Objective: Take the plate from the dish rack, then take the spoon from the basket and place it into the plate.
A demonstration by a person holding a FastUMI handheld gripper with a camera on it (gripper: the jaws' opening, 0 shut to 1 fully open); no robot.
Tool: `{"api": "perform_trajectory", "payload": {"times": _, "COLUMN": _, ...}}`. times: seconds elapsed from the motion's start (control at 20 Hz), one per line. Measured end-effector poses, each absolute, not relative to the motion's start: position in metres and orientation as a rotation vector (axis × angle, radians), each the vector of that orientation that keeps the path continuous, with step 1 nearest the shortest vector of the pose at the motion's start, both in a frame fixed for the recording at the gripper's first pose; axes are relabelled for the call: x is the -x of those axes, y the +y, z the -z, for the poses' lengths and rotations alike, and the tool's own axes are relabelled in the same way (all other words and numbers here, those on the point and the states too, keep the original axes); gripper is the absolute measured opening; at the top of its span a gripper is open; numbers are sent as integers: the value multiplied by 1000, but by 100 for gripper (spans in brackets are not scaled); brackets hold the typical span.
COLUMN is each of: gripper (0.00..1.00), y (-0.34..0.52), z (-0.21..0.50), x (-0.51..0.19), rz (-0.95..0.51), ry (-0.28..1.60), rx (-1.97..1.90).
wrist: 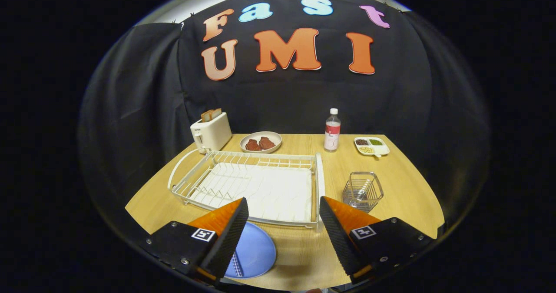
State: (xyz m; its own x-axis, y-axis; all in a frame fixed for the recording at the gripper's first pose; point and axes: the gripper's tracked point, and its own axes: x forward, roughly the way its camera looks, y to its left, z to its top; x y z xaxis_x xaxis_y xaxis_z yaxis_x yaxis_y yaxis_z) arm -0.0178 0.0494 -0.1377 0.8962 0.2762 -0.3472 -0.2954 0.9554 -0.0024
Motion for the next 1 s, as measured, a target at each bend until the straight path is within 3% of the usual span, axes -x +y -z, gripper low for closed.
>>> {"api": "perform_trajectory", "payload": {"times": 0.65, "gripper": 98, "y": 6, "z": 46, "x": -22, "rz": -162, "ry": 175, "rx": 41}}
{"api": "perform_trajectory", "payload": {"times": 1.0, "gripper": 98, "y": 2, "z": 48, "x": -16, "rz": -129, "ry": 170, "rx": 7}}
